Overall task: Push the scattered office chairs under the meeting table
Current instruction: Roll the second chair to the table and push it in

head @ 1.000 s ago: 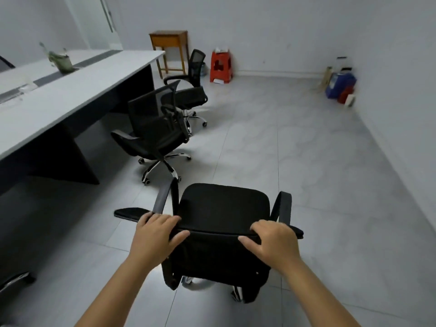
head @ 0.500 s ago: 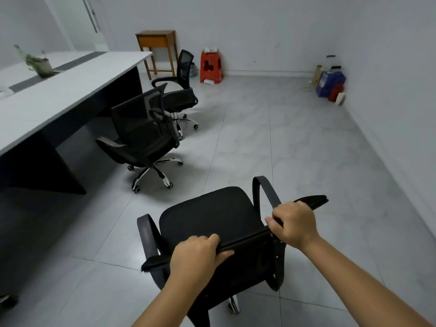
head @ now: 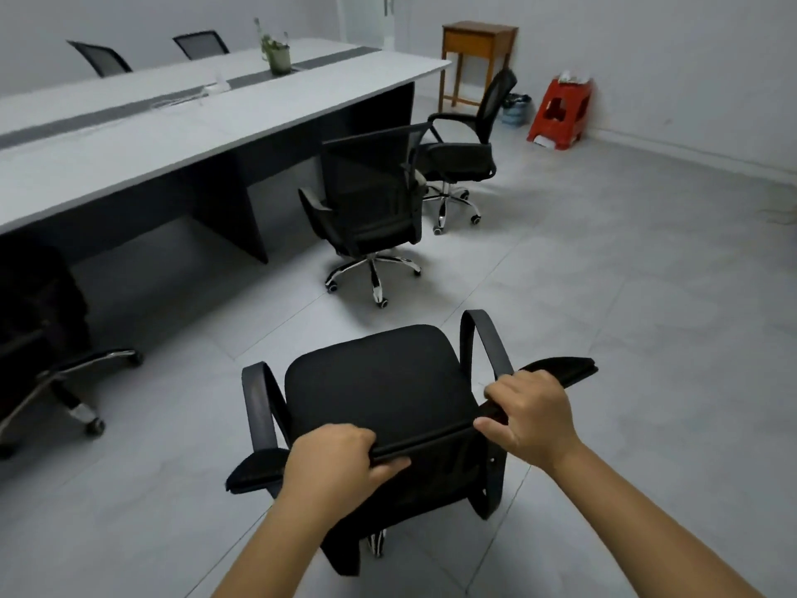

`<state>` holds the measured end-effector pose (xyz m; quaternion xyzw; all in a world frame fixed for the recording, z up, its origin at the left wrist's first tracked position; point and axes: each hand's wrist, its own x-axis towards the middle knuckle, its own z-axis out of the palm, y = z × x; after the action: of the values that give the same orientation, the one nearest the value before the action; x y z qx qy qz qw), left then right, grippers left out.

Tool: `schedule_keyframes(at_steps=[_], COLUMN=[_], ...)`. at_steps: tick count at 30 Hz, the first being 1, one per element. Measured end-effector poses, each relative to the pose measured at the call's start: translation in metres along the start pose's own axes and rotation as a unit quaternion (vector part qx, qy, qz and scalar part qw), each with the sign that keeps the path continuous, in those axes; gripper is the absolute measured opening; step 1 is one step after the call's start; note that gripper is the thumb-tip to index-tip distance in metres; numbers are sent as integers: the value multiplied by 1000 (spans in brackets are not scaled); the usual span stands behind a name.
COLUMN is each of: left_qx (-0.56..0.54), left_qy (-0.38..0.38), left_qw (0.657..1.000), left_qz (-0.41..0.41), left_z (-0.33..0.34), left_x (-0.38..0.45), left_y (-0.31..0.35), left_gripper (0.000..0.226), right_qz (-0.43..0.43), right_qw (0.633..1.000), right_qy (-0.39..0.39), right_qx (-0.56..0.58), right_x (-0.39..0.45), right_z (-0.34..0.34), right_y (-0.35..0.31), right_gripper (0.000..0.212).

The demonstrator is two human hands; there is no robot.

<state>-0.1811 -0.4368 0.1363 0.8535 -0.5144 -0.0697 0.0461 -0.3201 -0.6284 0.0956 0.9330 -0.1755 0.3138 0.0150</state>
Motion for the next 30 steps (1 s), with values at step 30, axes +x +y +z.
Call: schedule_keyframes(at_steps=[30], left_qx=[110], left_qy=[182], left_qw=[970], left_qz=[-119], left_z=[25], left_x=[92], left_y=[83], left_gripper=[49], right_qz=[-289], right_qw=[952], right_qy=[3], right_qx=[98], right_x=[121], right_z=[69], right_y=[162], right_gripper=[64])
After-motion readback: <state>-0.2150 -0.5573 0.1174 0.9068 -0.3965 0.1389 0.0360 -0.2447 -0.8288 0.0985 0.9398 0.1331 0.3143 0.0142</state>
